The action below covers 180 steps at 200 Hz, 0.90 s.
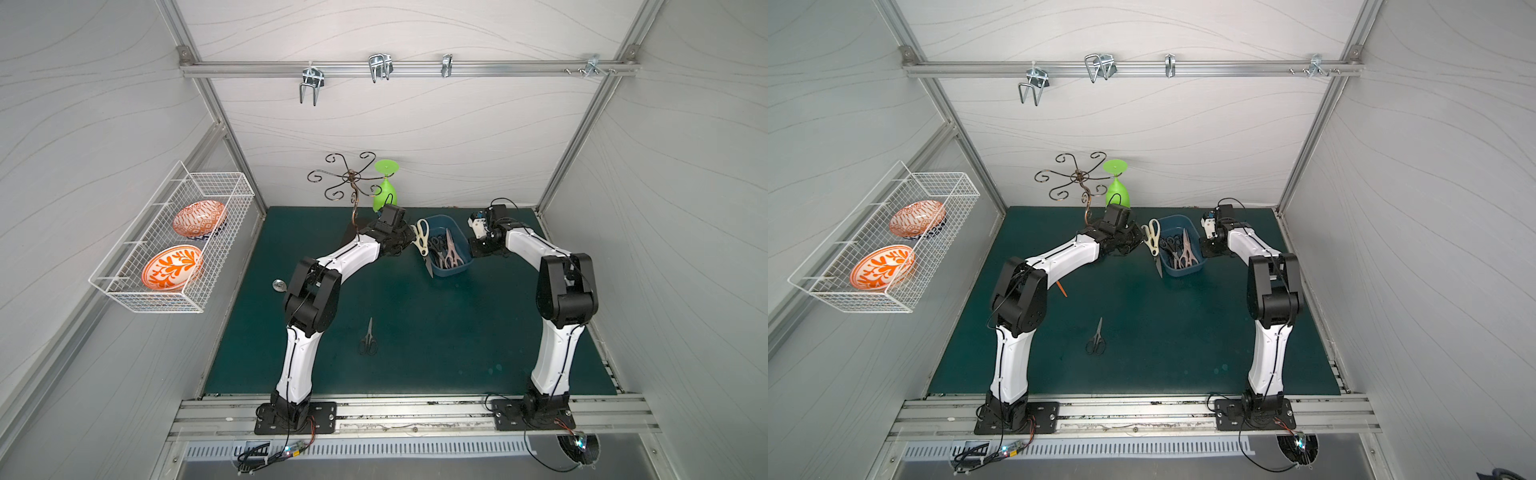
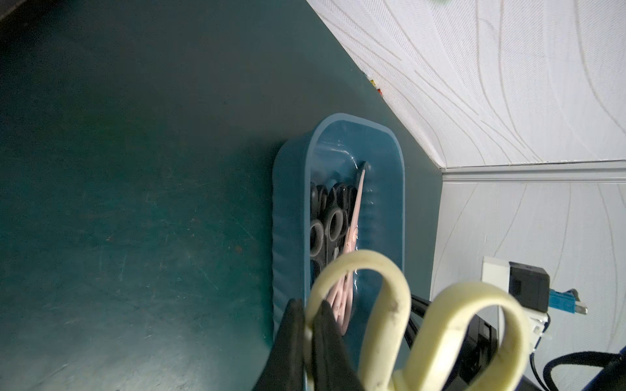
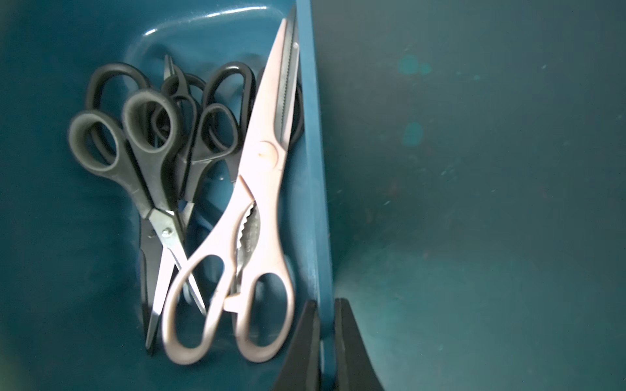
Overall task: Put the scissors into the storage box
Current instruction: Move the storage box to the center of the board.
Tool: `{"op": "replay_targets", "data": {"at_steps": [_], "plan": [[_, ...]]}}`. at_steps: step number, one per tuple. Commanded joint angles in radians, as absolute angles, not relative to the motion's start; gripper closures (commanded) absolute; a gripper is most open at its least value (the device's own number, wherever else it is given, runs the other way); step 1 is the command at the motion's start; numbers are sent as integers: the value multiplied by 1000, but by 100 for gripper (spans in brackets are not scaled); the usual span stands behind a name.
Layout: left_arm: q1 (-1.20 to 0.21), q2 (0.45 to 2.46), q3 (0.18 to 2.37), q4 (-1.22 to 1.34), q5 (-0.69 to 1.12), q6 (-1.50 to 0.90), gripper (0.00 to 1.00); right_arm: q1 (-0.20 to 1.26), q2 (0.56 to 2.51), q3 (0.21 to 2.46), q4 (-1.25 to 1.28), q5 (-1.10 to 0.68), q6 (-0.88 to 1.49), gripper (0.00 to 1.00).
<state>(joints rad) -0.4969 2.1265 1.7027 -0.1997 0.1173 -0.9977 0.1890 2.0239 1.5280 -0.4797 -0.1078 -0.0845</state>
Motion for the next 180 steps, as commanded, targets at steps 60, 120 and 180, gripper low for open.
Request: {"op": "replay_targets", "data": {"at_steps": [60,120,180], "plan": [[-488,2065,1674,-144,117,-973,100,295,1872,1336,-542,-88,42,93],[-488,2113,1729,-180,86,-962,100,313,1830,1330,-553,-64,61,58],[-538,2230,1867,-272,-7,-936,100,273,1727,1378,-601,75,136,52]]}}
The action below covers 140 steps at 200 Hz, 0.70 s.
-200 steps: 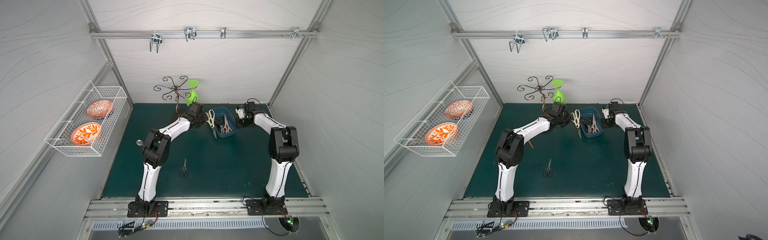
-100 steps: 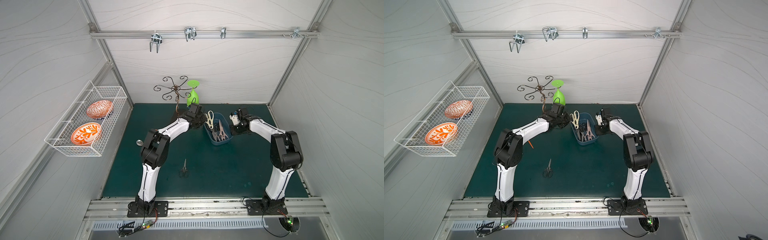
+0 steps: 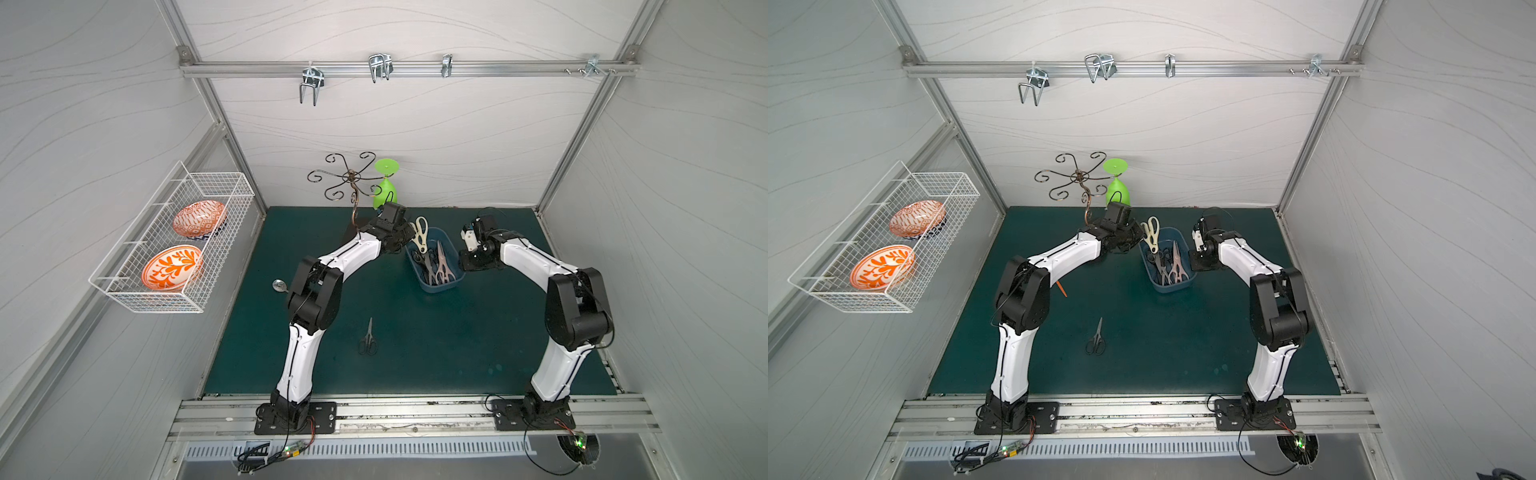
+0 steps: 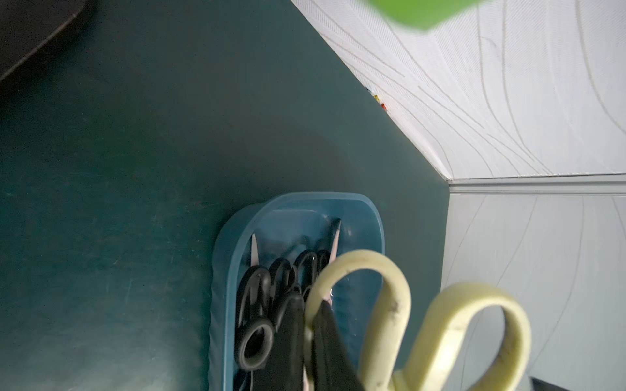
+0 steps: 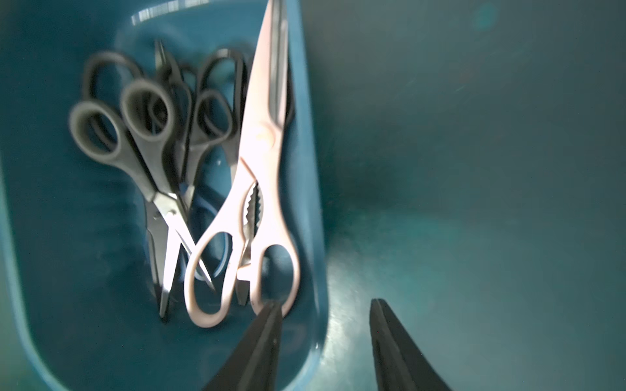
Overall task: Put the scissors into the storage box
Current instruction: Place the scissors in the storage box.
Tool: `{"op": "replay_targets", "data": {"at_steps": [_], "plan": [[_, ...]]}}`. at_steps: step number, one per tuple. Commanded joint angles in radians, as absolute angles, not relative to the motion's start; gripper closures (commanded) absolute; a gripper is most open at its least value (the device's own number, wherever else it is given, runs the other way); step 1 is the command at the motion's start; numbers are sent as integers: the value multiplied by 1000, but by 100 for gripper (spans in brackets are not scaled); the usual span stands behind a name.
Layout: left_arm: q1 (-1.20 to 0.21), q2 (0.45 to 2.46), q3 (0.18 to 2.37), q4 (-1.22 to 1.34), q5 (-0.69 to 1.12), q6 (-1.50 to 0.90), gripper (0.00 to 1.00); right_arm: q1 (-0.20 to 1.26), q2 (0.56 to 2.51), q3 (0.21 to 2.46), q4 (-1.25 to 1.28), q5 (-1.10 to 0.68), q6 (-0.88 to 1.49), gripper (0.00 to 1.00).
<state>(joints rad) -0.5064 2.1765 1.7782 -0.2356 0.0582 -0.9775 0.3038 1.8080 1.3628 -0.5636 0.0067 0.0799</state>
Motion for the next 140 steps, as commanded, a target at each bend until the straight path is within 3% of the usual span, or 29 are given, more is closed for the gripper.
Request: {"op": "replay_targets", "data": {"at_steps": [1,45,108,129,140], "plan": [[-540,2232,1873,-274,-8,-934,100,269,1723,1376,-600,74,139,52],[-566,2363,2068,-452,-35,-894,100,187,1599,1276,-510,-4,199,52],[-598,2391,2092,-504,-65,-860,100,167,1559,1250,-494,-3,204,52],[-597,2404,2100,-506,-59,-862,89,166,1552,1250,-494,-8,203,52],[-598,2408,2110,-506,-52,-860,78,166,1550,1250,-498,-4,200,51]]}}
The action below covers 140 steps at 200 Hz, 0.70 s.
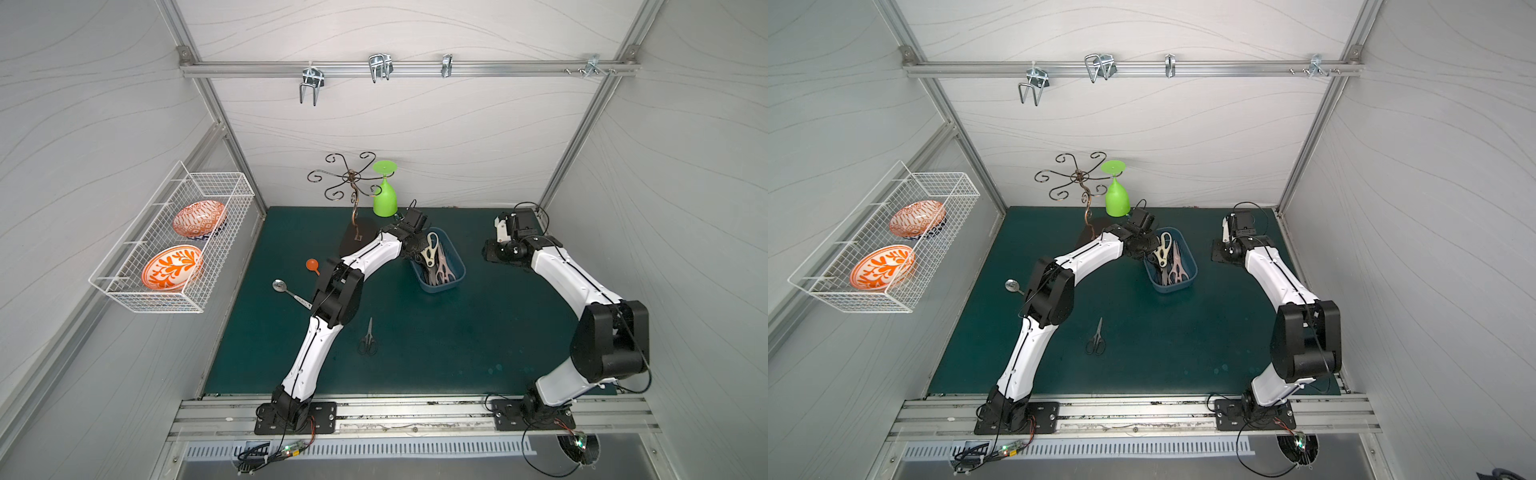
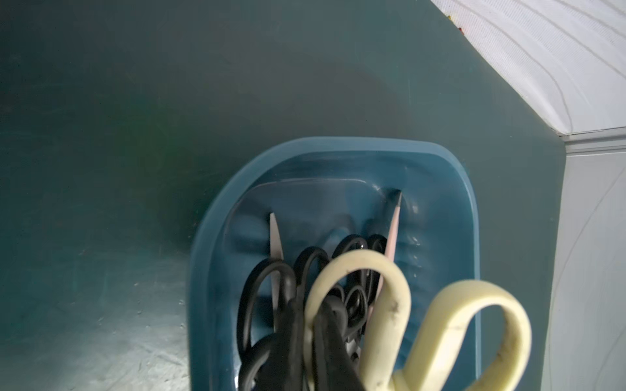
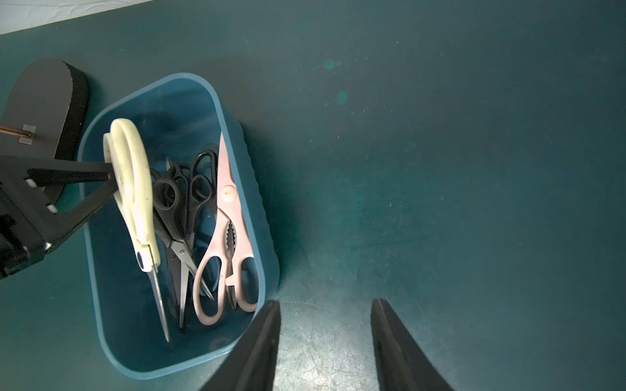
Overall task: Put the scissors into the storage box
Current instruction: Place the scissors in the storage box.
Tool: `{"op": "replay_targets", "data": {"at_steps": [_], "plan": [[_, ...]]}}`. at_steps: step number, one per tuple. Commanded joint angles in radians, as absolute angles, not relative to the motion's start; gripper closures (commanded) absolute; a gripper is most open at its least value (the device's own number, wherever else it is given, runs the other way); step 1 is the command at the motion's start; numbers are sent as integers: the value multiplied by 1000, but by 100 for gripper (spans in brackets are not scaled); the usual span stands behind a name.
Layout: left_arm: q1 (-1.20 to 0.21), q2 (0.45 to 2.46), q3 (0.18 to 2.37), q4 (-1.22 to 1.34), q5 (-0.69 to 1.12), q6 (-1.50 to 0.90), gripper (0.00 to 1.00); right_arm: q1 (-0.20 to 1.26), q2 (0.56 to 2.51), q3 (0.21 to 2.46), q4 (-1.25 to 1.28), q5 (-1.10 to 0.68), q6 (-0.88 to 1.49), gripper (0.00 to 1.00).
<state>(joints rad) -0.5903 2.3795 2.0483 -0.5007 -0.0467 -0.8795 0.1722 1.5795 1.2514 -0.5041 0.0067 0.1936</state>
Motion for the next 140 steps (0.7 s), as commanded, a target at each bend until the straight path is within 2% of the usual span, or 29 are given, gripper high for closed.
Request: {"op": "replay_targets", "data": {"at_steps": [1,17,33,76,106,140], "plan": [[-598,2409,2112,-506,-52,-859,77,166,1550,1250,-498,-4,200,51],[-598,2411,2130,-511,-36,-851,65,173,1543,1256,-509,-1,207,51],[-598,2400,2135,-508,-34,-853,59,195,1530,1251,-514,-23,222,51],[-591,2253,2038,-447,-55,-817,59,351,1470,1210,-534,-78,257,50],[-553,2035,1797,-348,-107,-780,59,489,1399,1156,-549,-54,274,49],[-445,1769,1463,-281,-93,-761,60,691,1380,1132,-576,-61,295,47]]}}
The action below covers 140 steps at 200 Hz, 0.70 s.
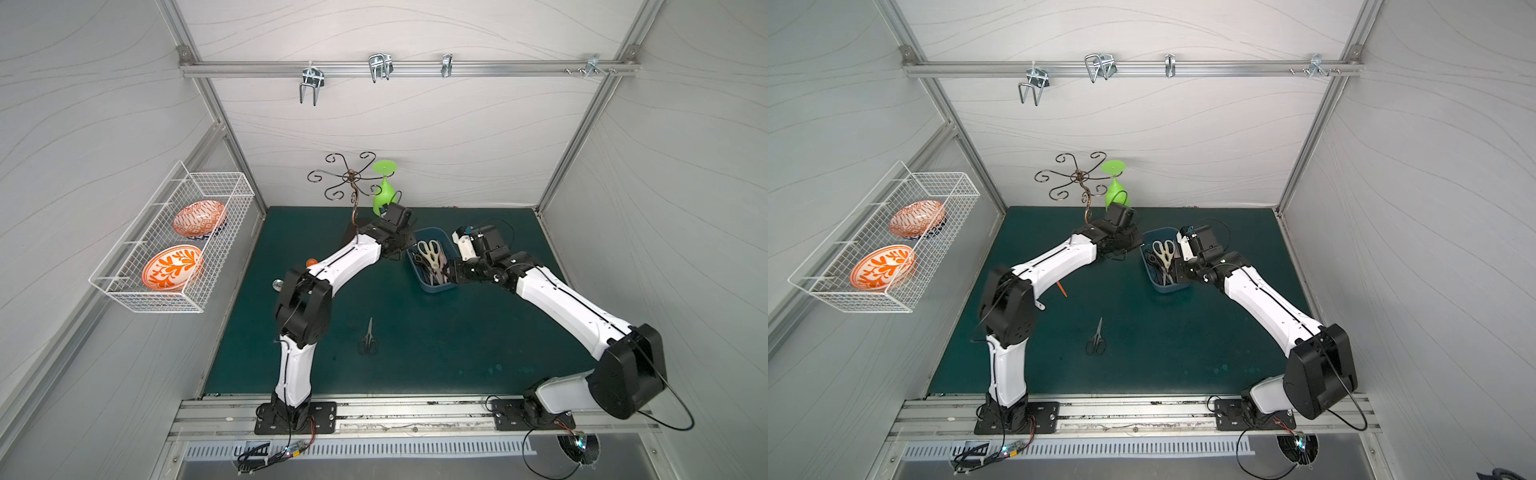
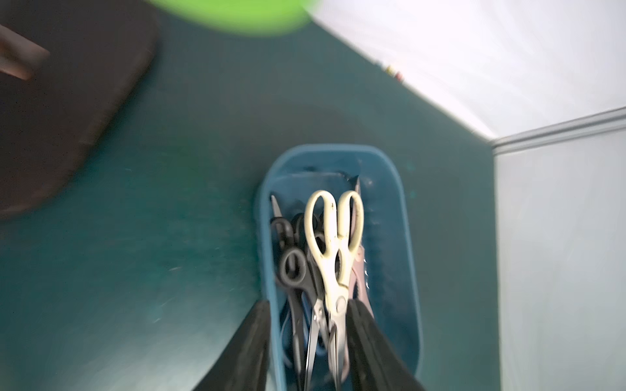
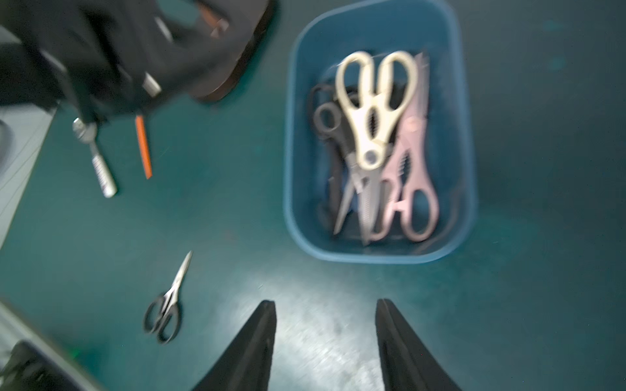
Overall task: Put the scissors into the storage box
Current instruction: Place the scissors in the storage box, then pick up the scissors from the center of the board.
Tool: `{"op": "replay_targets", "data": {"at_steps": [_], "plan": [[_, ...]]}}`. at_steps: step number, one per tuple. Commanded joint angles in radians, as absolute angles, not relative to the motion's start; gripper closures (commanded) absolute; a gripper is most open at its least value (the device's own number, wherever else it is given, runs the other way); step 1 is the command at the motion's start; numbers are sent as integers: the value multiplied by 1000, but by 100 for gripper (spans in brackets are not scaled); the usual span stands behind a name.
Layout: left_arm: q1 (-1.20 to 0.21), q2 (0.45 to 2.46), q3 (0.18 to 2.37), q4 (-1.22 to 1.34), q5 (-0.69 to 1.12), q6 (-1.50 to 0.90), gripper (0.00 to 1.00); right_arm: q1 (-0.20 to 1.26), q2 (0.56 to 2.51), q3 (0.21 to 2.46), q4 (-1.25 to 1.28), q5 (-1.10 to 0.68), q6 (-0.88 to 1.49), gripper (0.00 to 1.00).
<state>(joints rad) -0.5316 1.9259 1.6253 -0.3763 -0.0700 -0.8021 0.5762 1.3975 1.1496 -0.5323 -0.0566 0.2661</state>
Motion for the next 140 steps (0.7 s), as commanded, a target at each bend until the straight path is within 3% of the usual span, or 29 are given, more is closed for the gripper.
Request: {"op": "replay_targets", "data": {"at_steps": [1,48,75,110,140], "plan": [[-442,1760,1451,-280,-94,-760,60,694,1380,1131,-575,-58,296,47],[-375,1392,1033,-271,-262,-726,62,995,1462,1069,-437,-23,347,47],[-281,1202,834,-334,-222,-778,63,1114,1560,1094,-398,12,367,46],[-225,947,575,-334,-221,-834,63,1218,1744,1219,-427,78,385,48],[-203,823,477,-346,-229,-870,61,1230,1887,1323,-446,67,416,50]]}}
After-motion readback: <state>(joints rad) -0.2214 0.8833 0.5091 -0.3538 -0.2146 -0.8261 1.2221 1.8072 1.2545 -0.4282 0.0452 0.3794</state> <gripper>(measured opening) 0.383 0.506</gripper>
